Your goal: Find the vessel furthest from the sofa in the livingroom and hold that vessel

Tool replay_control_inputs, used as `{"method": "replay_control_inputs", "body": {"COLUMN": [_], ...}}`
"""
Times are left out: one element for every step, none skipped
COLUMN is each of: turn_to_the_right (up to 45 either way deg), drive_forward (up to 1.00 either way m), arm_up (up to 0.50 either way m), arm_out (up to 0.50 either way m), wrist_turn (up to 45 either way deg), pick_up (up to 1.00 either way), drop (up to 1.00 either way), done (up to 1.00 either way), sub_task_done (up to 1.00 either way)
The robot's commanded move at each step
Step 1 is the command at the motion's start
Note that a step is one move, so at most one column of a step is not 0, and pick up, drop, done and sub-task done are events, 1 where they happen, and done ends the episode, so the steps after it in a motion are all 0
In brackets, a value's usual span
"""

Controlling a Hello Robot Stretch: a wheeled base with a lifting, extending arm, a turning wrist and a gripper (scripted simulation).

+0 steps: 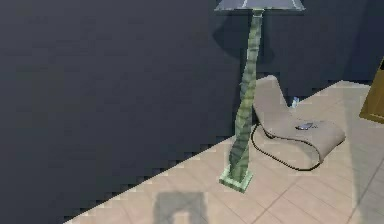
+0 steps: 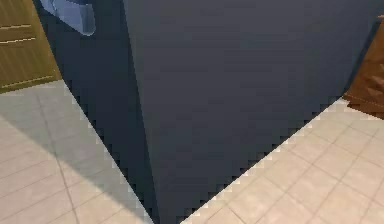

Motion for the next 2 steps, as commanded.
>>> {"method": "replay_control_inputs", "body": {"turn_to_the_right": [15.0,0.0], "drive_forward": [0.00,0.45], "arm_up": [0.00,0.00], "arm_out": [0.00,0.00], "wrist_turn": [0.0,0.0], "pick_up": [0.00,0.00], "drop": [0.00,0.00], "done": [0.00,0.00], "sub_task_done": [0.00,0.00]}}
